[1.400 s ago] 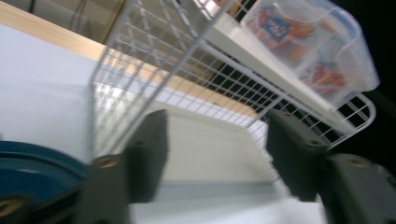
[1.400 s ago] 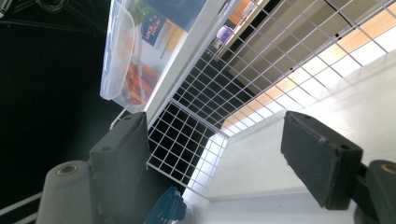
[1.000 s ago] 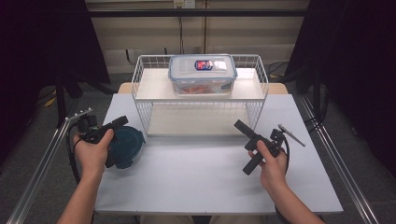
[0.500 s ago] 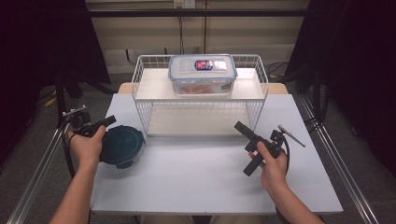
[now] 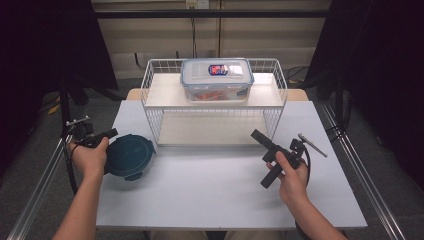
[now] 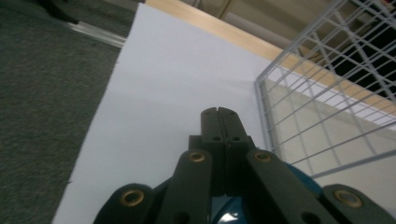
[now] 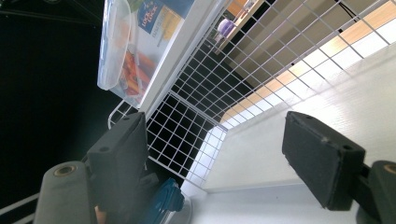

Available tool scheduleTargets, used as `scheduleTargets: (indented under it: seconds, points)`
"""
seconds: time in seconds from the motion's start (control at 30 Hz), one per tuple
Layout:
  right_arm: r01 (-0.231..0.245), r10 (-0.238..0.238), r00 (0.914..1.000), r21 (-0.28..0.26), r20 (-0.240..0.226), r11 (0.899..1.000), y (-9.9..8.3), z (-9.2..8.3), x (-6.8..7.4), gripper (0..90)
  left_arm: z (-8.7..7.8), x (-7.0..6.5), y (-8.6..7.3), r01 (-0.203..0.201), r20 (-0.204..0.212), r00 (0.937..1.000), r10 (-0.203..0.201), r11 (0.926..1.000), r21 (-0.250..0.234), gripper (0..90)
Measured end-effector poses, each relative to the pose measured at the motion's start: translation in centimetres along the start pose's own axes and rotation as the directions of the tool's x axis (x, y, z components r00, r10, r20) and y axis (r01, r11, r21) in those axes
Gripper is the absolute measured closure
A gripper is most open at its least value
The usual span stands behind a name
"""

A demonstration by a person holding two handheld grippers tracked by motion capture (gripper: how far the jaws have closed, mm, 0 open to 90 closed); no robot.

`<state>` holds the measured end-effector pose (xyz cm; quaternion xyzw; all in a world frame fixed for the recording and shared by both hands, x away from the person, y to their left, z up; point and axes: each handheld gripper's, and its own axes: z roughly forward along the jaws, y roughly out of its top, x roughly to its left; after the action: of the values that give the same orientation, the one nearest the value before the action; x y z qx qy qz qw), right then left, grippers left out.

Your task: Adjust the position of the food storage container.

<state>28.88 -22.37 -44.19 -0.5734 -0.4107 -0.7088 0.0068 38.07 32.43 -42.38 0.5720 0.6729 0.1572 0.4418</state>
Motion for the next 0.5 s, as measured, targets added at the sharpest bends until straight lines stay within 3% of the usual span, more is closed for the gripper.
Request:
scheduleTargets:
  seconds: [0.33,0.5]
  points:
    - [0.007,-0.007,0.9999,-0.009,-0.007,1.000,0.1,0.0,0.1,22.3,-0.2,0.8,-0.3,0.021,-0.020,0.9996,-0.020,0.9978,0.063,90.0]
    - [0.004,-0.004,0.9999,-0.004,-0.009,1.000,0.1,0.0,0.1,22.4,-0.5,1.3,-0.5,0.043,-0.016,0.9990,-0.042,0.9971,0.062,90.0]
